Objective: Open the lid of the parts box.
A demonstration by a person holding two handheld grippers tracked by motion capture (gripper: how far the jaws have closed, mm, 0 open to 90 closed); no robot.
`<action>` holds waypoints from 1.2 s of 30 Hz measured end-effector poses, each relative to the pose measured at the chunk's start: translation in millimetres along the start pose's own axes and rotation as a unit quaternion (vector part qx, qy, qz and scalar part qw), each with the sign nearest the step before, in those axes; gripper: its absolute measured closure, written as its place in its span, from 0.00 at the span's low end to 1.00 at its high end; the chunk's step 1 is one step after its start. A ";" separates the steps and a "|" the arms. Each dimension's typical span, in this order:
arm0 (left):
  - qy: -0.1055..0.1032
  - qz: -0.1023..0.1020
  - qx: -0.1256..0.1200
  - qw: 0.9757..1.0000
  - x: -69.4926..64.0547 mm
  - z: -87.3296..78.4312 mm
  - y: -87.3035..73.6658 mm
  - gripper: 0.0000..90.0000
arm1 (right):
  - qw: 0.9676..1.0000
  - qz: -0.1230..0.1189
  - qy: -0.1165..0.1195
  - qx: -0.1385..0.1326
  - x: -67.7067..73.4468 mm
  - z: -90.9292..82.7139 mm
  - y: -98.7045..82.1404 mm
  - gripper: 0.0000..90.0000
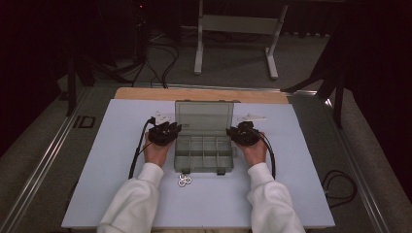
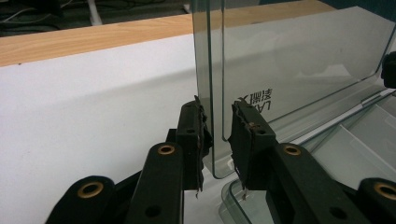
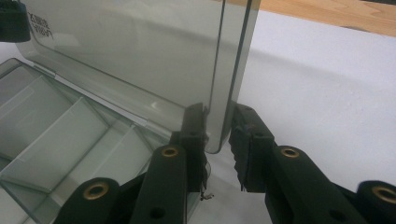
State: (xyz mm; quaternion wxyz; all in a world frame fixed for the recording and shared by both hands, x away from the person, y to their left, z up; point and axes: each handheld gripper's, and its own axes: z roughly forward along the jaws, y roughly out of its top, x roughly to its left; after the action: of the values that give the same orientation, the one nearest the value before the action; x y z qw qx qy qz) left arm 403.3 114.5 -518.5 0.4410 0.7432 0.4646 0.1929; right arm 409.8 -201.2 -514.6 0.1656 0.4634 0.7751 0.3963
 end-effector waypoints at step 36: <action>-0.023 0.018 -0.026 0.999 0.0 -32.1 12.5 0.33 | 0.999 -0.025 0.011 -0.027 0.0 -26.2 -0.8 0.49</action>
State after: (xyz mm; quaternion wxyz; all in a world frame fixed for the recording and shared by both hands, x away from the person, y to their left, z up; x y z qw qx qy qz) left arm 387.5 127.6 -490.9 0.4673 0.7440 0.4359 0.1952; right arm 393.0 -213.5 -498.6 0.1790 0.4347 0.7773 0.4181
